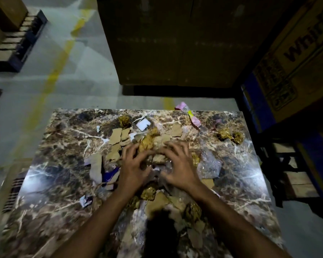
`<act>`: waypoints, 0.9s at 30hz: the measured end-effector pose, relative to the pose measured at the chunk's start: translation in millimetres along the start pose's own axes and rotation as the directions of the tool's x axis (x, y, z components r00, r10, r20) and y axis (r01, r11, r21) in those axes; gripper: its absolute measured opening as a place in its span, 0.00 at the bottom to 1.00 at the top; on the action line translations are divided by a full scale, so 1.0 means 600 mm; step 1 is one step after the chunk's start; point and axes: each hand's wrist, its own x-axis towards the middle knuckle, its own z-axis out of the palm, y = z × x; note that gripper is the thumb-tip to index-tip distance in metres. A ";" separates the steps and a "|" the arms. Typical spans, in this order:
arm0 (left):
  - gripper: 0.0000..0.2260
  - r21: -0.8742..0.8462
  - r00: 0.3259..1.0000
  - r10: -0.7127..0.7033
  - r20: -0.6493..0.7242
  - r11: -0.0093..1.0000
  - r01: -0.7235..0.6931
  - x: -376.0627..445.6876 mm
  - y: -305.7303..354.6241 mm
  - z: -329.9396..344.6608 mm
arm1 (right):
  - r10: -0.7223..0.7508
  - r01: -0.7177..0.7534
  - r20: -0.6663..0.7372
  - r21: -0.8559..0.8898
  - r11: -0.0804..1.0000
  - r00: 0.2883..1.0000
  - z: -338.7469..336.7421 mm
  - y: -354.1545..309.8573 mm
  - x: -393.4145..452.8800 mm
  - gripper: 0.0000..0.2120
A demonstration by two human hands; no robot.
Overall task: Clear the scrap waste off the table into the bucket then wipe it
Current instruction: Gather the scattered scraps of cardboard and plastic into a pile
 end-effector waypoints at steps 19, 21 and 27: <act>0.43 0.202 0.933 -0.185 0.309 0.971 0.125 -0.086 -0.019 0.036 | 0.009 -0.010 0.322 0.004 1.000 0.947 0.095 -0.018 -0.031 0.54; 0.40 0.237 0.932 -0.212 0.294 0.961 0.144 -0.081 -0.014 0.038 | 0.015 -0.048 0.387 0.076 0.996 0.922 0.075 -0.016 -0.024 0.61; 0.33 0.370 0.953 -0.207 0.219 0.922 0.115 -0.079 -0.018 0.051 | -0.138 -0.215 0.433 0.669 0.711 0.891 0.028 0.007 -0.018 0.62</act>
